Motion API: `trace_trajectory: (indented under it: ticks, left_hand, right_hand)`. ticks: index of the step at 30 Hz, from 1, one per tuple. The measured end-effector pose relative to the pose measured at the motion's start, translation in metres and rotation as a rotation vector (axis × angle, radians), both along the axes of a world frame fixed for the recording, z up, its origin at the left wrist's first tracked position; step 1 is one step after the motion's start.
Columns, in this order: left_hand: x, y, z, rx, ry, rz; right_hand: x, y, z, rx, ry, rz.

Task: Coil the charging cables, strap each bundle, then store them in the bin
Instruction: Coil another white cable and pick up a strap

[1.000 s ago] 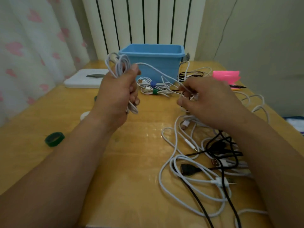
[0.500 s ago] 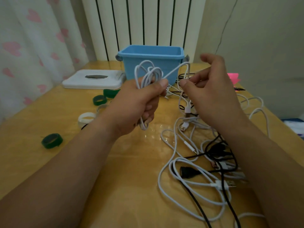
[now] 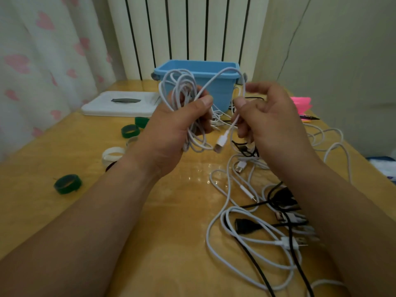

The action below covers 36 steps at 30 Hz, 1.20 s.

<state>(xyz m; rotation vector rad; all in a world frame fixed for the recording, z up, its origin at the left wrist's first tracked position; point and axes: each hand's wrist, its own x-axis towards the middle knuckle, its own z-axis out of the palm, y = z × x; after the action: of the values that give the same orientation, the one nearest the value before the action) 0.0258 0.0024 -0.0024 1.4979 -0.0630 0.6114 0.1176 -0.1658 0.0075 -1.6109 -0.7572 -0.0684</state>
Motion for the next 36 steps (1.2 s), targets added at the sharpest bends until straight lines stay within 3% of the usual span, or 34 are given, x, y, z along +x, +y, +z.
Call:
trace_trajectory:
  ticks: [6, 12, 19, 23, 29, 33, 36]
  left_hand:
    - [0.001, -0.002, -0.002, -0.046, 0.004, 0.016]
    - [0.003, -0.004, -0.004, -0.032, -0.056, 0.112]
    - [0.003, -0.018, -0.003, -0.158, -0.041, 0.090]
    - [0.005, -0.027, -0.004, -0.026, -0.046, -0.008]
    - [0.002, -0.029, -0.005, -0.175, 0.060, -0.058]
    - [-0.001, -0.019, 0.003, -0.287, 0.106, 0.051]
    - [-0.005, -0.019, 0.005, -0.322, 0.177, -0.025]
  right_hand:
    - [0.003, 0.000, 0.004, 0.119, 0.189, 0.110]
    - [-0.011, 0.004, -0.003, -0.155, -0.007, 0.161]
    - [-0.017, 0.003, 0.000, -0.123, 0.017, 0.028]
    - [-0.025, 0.013, -0.010, -0.170, -0.138, 0.156]
    - [-0.023, 0.010, -0.011, -0.123, -0.059, 0.309]
    - [-0.018, 0.004, -0.001, 0.008, -0.021, 0.107]
    - [-0.014, 0.003, -0.001, -0.047, -0.018, -0.003]
